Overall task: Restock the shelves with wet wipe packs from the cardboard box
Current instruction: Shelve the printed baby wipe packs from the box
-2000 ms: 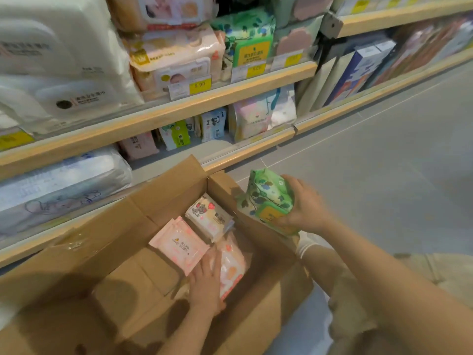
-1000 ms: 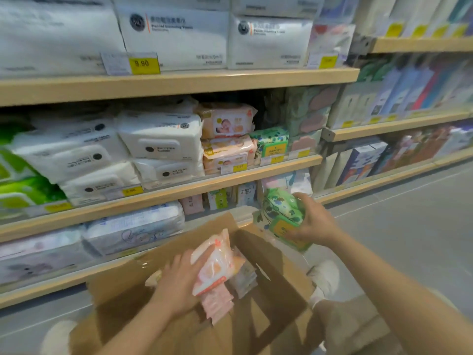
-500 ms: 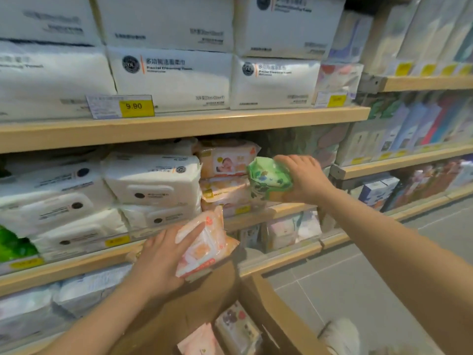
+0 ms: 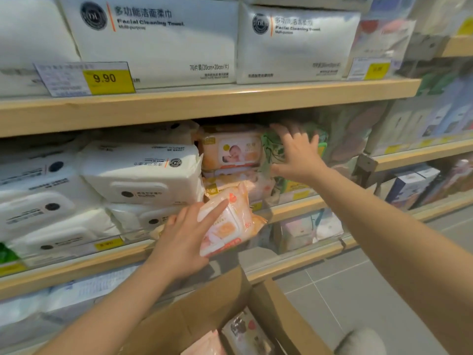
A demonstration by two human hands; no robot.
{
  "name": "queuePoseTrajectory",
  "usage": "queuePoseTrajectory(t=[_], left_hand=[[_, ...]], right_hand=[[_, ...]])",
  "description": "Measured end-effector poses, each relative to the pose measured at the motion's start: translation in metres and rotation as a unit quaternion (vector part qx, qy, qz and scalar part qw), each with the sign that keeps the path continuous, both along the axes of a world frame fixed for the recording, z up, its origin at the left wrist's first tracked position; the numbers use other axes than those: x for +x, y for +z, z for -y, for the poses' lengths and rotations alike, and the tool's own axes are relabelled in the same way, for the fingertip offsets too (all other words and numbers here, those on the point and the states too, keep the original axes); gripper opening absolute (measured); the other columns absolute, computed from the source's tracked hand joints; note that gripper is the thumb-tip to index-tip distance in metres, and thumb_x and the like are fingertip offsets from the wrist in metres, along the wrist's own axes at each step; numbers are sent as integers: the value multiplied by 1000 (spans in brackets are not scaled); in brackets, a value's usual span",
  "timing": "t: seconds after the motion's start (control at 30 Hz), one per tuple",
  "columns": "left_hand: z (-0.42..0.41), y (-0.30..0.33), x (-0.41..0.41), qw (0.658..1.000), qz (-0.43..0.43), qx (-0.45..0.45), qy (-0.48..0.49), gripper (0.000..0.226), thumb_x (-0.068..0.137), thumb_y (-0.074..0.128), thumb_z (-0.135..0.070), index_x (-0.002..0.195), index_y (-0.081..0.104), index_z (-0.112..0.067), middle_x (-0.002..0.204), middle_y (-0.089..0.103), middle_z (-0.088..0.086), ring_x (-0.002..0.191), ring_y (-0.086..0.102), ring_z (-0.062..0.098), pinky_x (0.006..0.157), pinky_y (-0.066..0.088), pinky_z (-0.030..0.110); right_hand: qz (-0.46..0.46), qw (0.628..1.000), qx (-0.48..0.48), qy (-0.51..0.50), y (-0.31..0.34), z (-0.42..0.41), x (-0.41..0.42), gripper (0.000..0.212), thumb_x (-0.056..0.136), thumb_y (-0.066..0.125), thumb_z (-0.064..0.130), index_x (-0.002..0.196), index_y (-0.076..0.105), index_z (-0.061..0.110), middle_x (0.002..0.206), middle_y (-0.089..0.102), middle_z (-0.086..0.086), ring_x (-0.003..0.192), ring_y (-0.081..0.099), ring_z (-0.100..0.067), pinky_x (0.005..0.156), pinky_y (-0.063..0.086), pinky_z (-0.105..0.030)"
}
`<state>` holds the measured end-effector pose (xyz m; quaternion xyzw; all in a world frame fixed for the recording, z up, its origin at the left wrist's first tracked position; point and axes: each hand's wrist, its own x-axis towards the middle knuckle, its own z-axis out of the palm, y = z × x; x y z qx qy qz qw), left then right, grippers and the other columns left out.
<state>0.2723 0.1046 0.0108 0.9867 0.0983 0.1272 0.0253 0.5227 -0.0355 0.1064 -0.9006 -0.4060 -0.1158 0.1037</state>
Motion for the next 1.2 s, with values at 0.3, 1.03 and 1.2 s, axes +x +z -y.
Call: queuePoseTrajectory(t=[0.3,1.03,1.2], left_hand=[[21,13,-12,999,24,11,-43,118,66,73,-36,144,-16,-38,141,35,5,127,36,28,100,32,42],[68,63,-81,693,95,-711,73,116,47,86,-30,146,25,-32,136,52,6,111,58,23,72,54,34],[73,62,-95,697,95,-709,49,69,48,89,-25,111,62,-15,101,73,9,89,70,24,64,56,31]], right_hand=[[-211,955,29,208,-27,38,-82,85,68,70,59,139,36,29,145,35,6,131,33,-13,110,30,-35],[-537,797,245,131,0,138,-169,64,60,83,-6,109,48,17,101,65,-8,86,70,-22,62,56,-32],[-512,827,166,162,7,137,-176,60,66,82,2,110,46,19,108,61,-2,91,67,-15,63,55,-25]])
